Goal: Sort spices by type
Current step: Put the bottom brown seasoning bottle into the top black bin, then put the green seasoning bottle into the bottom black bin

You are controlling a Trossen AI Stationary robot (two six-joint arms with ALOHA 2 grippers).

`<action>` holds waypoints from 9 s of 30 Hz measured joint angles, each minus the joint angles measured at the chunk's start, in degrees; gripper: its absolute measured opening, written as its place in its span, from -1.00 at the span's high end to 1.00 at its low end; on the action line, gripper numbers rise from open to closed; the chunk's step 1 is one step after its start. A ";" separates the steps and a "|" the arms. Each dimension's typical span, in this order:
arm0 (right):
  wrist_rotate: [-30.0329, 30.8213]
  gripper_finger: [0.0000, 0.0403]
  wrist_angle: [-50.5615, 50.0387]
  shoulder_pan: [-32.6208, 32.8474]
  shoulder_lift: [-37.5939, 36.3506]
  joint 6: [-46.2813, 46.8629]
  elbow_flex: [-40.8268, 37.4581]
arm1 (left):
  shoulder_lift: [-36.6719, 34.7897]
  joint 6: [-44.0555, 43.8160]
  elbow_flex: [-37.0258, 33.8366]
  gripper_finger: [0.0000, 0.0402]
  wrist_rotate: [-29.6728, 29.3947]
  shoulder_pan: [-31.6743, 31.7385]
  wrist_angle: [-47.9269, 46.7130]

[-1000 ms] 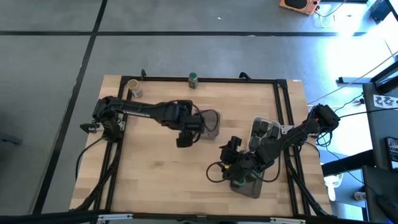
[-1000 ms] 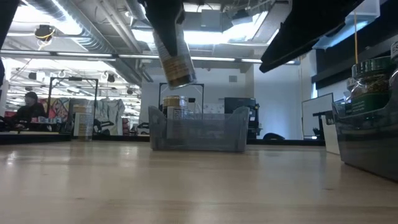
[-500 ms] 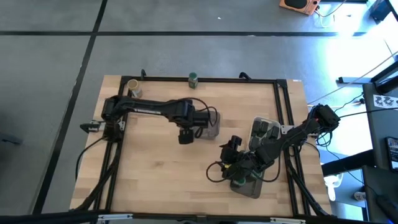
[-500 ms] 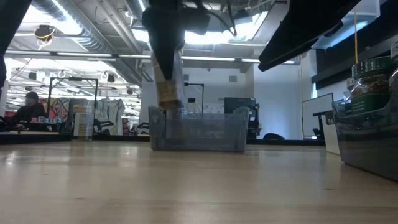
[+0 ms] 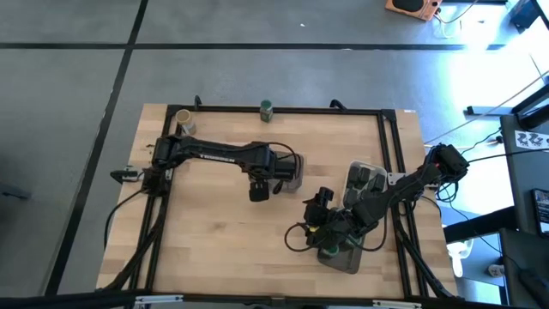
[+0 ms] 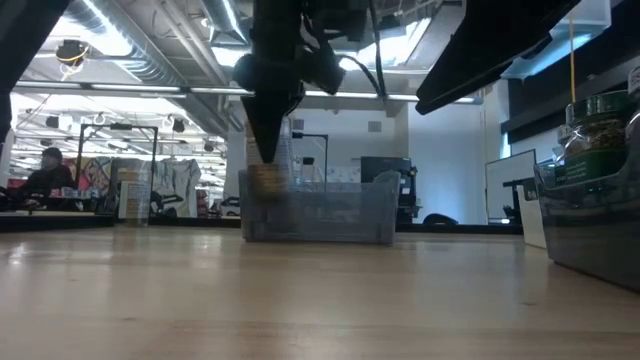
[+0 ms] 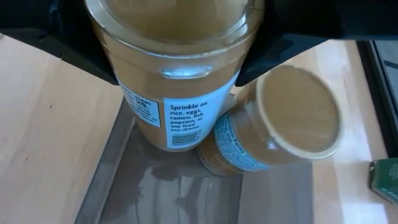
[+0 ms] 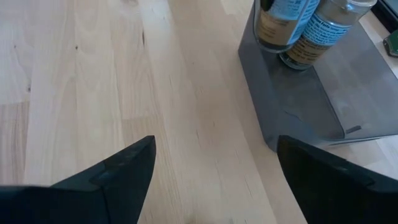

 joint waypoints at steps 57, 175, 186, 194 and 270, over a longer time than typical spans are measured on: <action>3.64 -0.65 1.49 -3.07 -1.29 -7.59 0.38 | -28.57 6.50 0.02 -0.65 -13.43 -1.13 5.49; -25.85 -0.03 -40.96 -30.37 -3.37 -32.25 44.29 | -49.72 3.01 -69.40 -0.65 -13.00 6.52 75.19; -17.70 -0.03 -45.55 -13.31 -5.10 -21.81 42.91 | -49.72 3.78 -69.40 -0.65 -13.00 6.52 73.83; -12.92 -0.03 -43.77 -2.03 -9.69 -6.37 30.44 | -49.72 4.08 -69.40 -0.65 -14.67 6.91 73.73; -33.89 -0.66 -22.11 21.16 -16.81 50.58 -1.41 | -56.15 -6.19 -57.55 -0.65 -14.26 7.98 50.26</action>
